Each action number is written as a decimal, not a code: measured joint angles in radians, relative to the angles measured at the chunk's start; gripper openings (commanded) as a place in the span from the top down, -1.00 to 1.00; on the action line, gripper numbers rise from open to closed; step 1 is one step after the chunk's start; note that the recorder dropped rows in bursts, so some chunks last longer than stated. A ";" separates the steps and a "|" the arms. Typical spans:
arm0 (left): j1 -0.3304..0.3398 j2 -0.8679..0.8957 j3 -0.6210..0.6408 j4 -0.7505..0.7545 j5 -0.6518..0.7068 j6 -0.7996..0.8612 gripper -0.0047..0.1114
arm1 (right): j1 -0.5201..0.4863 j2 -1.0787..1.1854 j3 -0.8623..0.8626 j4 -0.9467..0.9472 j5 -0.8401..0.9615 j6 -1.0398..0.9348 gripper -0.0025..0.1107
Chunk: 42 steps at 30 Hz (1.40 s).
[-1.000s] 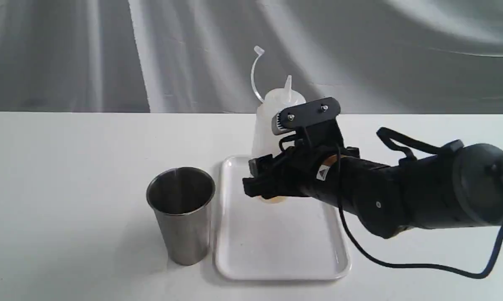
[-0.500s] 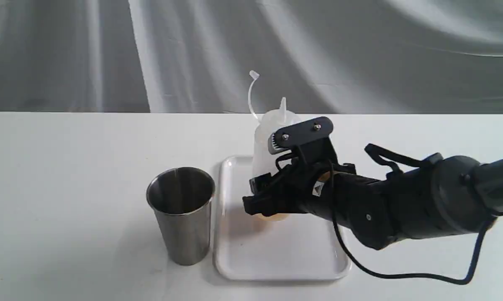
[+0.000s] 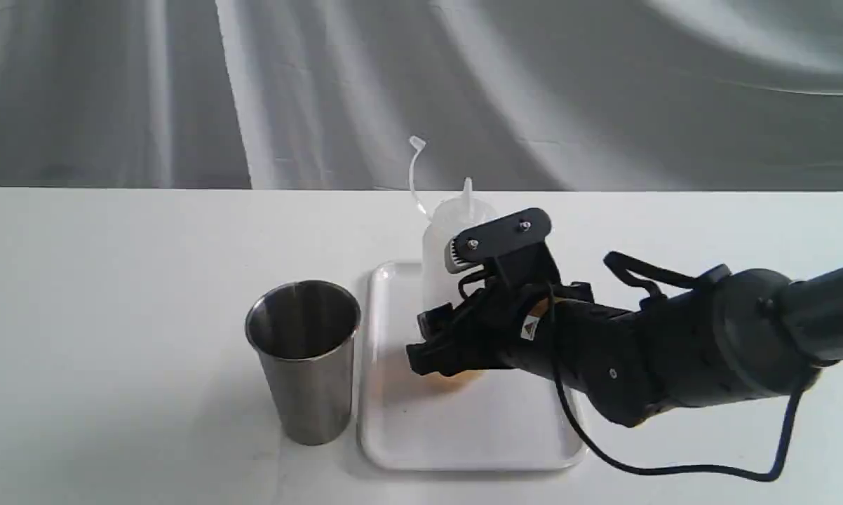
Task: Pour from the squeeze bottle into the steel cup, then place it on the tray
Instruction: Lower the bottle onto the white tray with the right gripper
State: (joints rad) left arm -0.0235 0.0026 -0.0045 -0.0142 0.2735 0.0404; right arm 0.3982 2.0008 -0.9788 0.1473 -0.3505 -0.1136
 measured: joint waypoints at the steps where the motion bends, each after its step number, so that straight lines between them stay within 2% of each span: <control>1: 0.000 0.000 0.000 0.000 0.000 0.000 0.92 | 0.000 0.002 0.000 0.000 0.000 0.000 0.70; 37: 0.000 0.000 0.000 0.000 0.000 0.000 0.92 | 0.000 0.006 0.000 -0.002 0.032 -0.030 0.70; 39: 0.000 0.000 0.000 0.000 0.000 0.000 0.92 | 0.000 0.006 0.000 -0.002 0.032 -0.030 0.67; 42: 0.000 0.000 0.000 0.000 0.000 0.000 0.92 | 0.000 0.006 0.000 -0.002 0.032 -0.034 0.49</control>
State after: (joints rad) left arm -0.0235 0.0026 -0.0045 -0.0142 0.2735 0.0404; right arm 0.3982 2.0069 -0.9788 0.1452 -0.3181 -0.1479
